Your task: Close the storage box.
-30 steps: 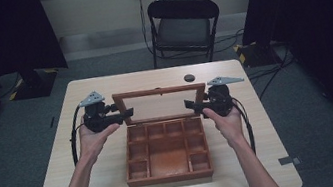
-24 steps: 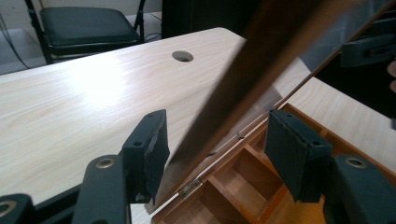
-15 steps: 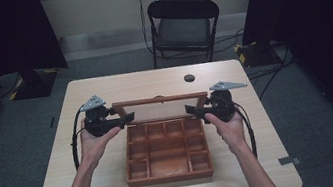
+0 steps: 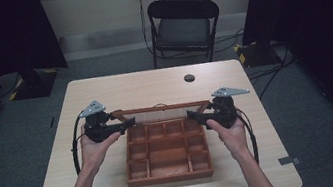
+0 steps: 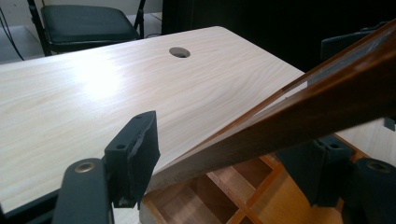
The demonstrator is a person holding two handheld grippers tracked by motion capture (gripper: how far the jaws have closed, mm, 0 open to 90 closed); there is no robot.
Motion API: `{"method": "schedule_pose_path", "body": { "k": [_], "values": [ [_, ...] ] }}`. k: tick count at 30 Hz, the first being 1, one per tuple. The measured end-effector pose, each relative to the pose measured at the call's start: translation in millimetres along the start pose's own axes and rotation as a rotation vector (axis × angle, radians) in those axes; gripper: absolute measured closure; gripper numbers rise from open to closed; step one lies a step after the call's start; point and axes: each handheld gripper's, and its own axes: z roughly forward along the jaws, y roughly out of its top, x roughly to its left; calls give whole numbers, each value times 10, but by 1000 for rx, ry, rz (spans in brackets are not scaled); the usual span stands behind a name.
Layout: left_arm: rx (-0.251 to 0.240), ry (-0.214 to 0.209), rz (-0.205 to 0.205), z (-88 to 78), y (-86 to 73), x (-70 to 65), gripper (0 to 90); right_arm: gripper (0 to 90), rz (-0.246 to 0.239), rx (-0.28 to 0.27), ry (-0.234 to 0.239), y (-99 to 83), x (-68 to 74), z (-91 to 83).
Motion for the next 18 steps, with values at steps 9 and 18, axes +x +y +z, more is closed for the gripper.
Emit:
{"method": "schedule_pose_path", "body": {
  "k": [9,18],
  "values": [
    [13,-19,20,-16,-35,-33,381,296,16,11,-12,-68,-7,-40],
    [8,-20,14,-32,-69,-50,383,266,20,34,-17,-90,-49,-146]
  ]
}}
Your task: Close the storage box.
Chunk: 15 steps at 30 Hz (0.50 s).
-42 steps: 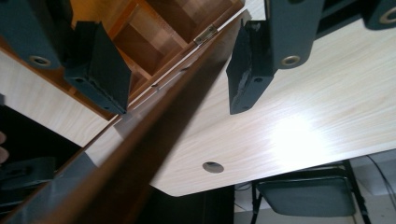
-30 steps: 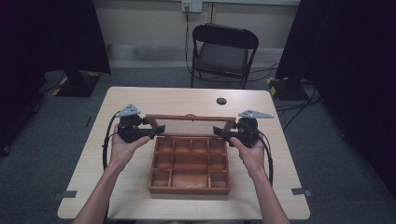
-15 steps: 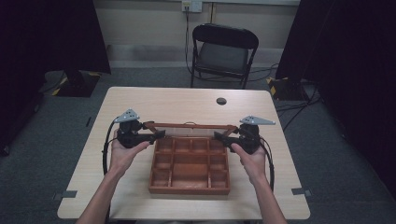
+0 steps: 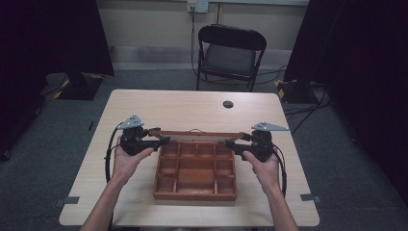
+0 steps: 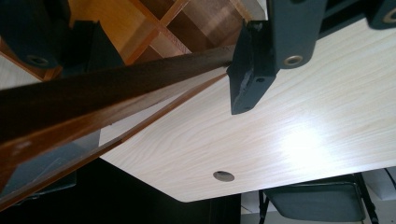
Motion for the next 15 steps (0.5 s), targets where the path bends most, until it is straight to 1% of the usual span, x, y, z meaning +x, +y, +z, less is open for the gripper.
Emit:
{"method": "schedule_pose_path", "body": {
  "k": [3,5,8,12,15],
  "values": [
    [-5,5,4,-4,-20,-11,379,269,1,12,10,-41,-15,-13],
    [-2,3,8,-8,-26,-18,378,271,-1,22,6,-67,-16,-11],
    [-3,5,12,-11,-39,-25,371,276,3,23,14,-94,-19,-15],
    [7,9,20,-22,-49,-44,364,285,-6,19,22,-98,10,-30],
    [26,11,23,-31,-61,-66,349,291,-8,19,27,-93,34,-39]
  ]
}}
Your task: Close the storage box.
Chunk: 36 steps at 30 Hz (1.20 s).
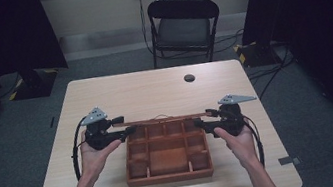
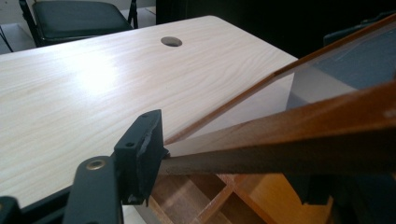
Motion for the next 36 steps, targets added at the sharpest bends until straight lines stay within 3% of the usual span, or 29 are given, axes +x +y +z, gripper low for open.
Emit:
{"method": "schedule_pose_path", "body": {
  "k": [11,15,20,24,31,33,35,36],
  "values": [
    [-16,13,-9,-37,-93,-64,245,282,-13,6,13,-27,59,2],
    [-13,18,28,-84,-99,-112,239,281,-18,14,13,-55,70,-5],
    [-15,10,27,-97,-150,-158,229,274,-21,31,21,-87,72,-10],
    [-38,37,16,-110,-230,-229,219,261,-27,49,28,-138,75,-15],
    [-18,34,33,-106,-271,-251,206,258,-37,82,34,-229,67,-42],
    [-20,31,28,-105,-278,-249,205,275,-39,98,22,-256,53,-64],
    [-14,27,31,-110,-281,-245,205,381,-43,103,20,-288,22,-106],
    [-11,25,30,-113,-287,-247,205,374,-44,104,16,-297,12,-123]
  ]
}}
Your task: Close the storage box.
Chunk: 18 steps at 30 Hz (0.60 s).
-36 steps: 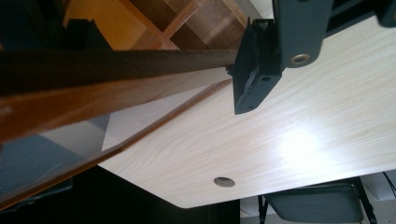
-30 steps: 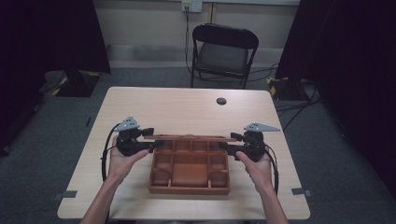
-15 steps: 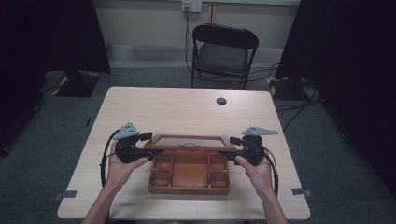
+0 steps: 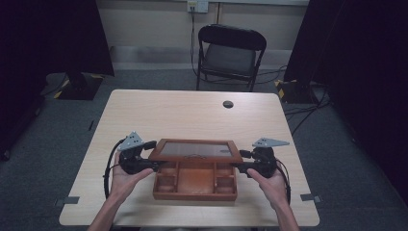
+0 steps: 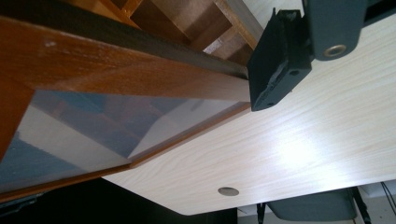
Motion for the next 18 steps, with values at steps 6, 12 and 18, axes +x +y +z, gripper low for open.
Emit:
{"method": "schedule_pose_path", "body": {
  "k": [6,12,18],
  "values": [
    [3,-3,2,-32,-35,0,213,414,10,2,-50,-25,-115,-137],
    [-9,-7,-4,-43,-44,3,216,401,-29,42,-83,78,-166,-187],
    [10,-13,-2,-35,-74,4,212,431,12,-5,-87,108,-255,-244]
  ]
}}
